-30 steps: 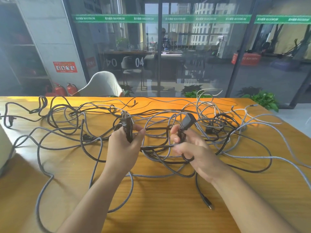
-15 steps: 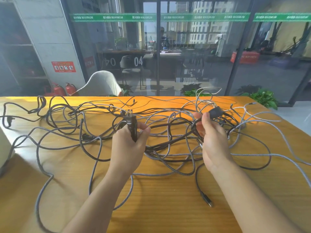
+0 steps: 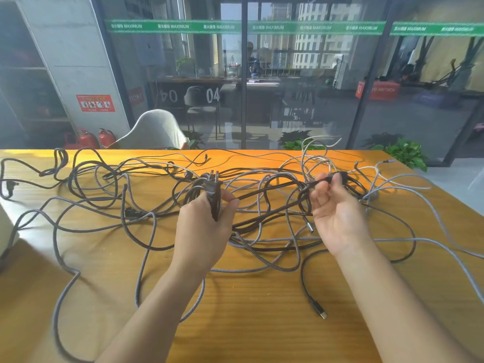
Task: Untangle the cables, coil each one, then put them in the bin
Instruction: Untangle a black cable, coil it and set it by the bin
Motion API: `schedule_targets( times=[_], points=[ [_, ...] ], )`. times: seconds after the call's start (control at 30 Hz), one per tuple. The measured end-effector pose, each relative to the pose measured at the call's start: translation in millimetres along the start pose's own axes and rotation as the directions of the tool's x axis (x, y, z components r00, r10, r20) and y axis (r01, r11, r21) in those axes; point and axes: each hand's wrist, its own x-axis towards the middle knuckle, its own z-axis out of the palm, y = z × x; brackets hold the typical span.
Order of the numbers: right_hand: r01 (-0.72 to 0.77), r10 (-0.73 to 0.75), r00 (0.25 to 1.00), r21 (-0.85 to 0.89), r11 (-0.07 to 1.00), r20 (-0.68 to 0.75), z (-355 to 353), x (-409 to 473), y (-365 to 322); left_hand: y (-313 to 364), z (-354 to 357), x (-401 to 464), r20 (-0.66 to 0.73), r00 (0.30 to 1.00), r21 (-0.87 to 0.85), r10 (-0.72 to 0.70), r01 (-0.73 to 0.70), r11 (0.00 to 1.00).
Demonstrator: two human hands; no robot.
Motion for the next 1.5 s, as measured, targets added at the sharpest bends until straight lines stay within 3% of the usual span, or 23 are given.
schedule_targets(
  times=[0.23,0.77,0.97,1.03,1.1,1.17,1.23,1.37,1.5],
  points=[
    [0.040,-0.047,0.996,0.085,0.996,0.078,-9,10,-14,2,-3,4,0.012,1.000,-0.001,0.007,-0.007,1.000],
    [0.182,-0.178,0.978,0.024,0.983,-0.112,-32,28,-16,1,0,7,0.046,0.999,0.131,0.005,-0.011,0.991],
    [0.056,-0.044,0.997,-0.186,0.981,0.063,-24,16,6,-12,-2,0,0.035,0.997,-0.010,-0.075,0.076,0.997],
    [0.004,0.017,0.998,-0.364,0.932,0.054,-21,10,17,-12,-4,1,0.016,0.997,-0.049,-0.070,0.071,0.996],
    [0.014,0.008,0.999,-0.616,0.788,0.032,-21,7,29,-12,-6,1,-0.003,0.998,-0.066,-0.061,0.061,0.996],
    [0.046,-0.030,0.999,-0.759,0.649,0.036,-22,5,37,-12,-7,1,-0.017,0.998,-0.071,-0.054,0.053,0.996],
    [0.062,-0.030,0.998,-0.796,0.602,0.054,-21,4,39,-12,-8,1,-0.023,0.998,-0.077,-0.050,0.048,0.996],
    [0.067,0.047,0.992,-0.788,0.612,0.120,-21,6,40,-11,-9,2,-0.025,0.998,-0.104,-0.055,0.052,0.993],
    [0.182,0.072,0.963,-0.820,0.542,0.261,-24,7,37,-9,-11,1,-0.015,0.998,-0.120,-0.062,0.060,0.991]
  ],
)
